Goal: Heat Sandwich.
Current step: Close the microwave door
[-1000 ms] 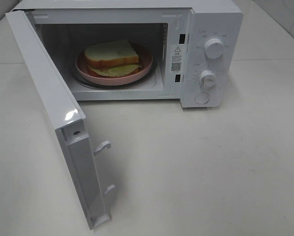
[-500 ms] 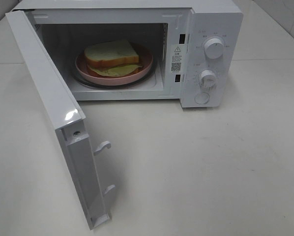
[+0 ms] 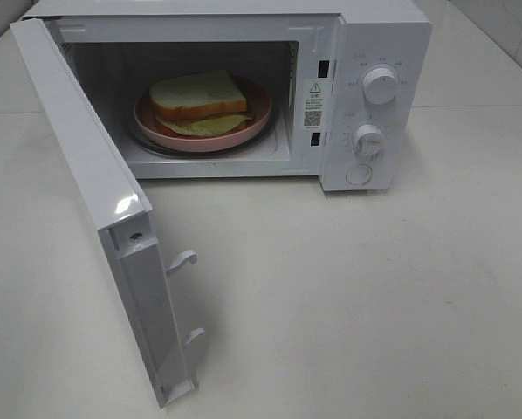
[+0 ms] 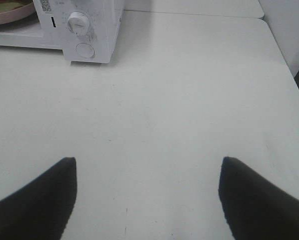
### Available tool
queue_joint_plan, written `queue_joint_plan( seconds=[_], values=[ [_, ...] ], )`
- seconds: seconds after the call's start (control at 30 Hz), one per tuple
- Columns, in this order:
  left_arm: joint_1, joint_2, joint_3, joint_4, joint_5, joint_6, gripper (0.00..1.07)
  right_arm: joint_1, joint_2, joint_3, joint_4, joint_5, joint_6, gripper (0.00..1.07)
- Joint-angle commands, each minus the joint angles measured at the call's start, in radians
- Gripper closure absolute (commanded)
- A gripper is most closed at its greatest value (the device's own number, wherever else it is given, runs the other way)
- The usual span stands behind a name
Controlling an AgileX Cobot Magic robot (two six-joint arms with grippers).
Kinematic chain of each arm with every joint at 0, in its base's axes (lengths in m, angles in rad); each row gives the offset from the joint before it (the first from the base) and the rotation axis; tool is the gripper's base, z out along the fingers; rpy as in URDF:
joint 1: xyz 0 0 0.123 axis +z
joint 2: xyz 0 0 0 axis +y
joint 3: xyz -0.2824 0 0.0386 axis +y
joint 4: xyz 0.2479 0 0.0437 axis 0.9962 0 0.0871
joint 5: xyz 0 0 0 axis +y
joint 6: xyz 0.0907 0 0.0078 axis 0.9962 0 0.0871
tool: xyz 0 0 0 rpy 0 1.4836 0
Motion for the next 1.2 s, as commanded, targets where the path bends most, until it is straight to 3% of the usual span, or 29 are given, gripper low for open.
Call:
queue_joint_plan(
  seconds=[0.03,0.3,0.63,0.7,0.73,0.77,0.9,0.93,1.0,1.13,1.17,1.2],
  values=[
    [-0.006,-0.014,0.003,0.000,-0.007,-0.004,0.03,-0.003,-0.026,0.004,-0.003,-0.010,0.009,0.31],
    [-0.006,-0.014,0.001,0.000,-0.011,-0.004,0.04,-0.003,-0.026,0.004,-0.003,-0.010,0.009,0.31],
    [-0.006,0.139,-0.050,0.013,-0.091,-0.004,0.19,-0.003,-0.026,0.004,-0.003,-0.010,0.009,0.31],
    [-0.006,0.187,-0.050,0.020,-0.110,-0.004,0.27,-0.002,-0.026,0.004,-0.003,-0.010,0.009,0.31],
    [-0.006,0.227,-0.050,0.022,-0.134,-0.004,0.38,-0.002,-0.026,0.004,-0.003,-0.010,0.009,0.31],
    [-0.006,0.227,-0.050,0.022,-0.134,-0.004,0.38,-0.002,-0.026,0.004,-0.003,-0.010,0.009,0.31],
    [-0.006,0.316,-0.049,0.022,-0.236,-0.004,0.69,-0.002,-0.026,0.004,-0.003,-0.010,0.009,0.31],
    [-0.006,0.316,-0.049,0.022,-0.236,-0.004,0.69,-0.002,-0.026,0.004,-0.003,-0.010,0.009,0.31],
    [-0.006,0.371,-0.039,0.021,-0.313,-0.004,0.83,-0.002,-0.026,0.004,-0.003,-0.010,0.009,0.31],
    [-0.006,0.432,-0.025,0.022,-0.374,-0.004,0.97,-0.002,-0.026,0.004,-0.003,-0.010,0.009,0.31],
    [-0.006,0.475,-0.009,0.025,-0.420,-0.002,1.06,-0.002,-0.026,0.004,-0.003,-0.010,0.009,0.31],
    [-0.006,0.490,0.000,0.027,-0.452,0.003,1.06,-0.002,-0.026,0.004,-0.003,-0.010,0.009,0.31]
  ],
)
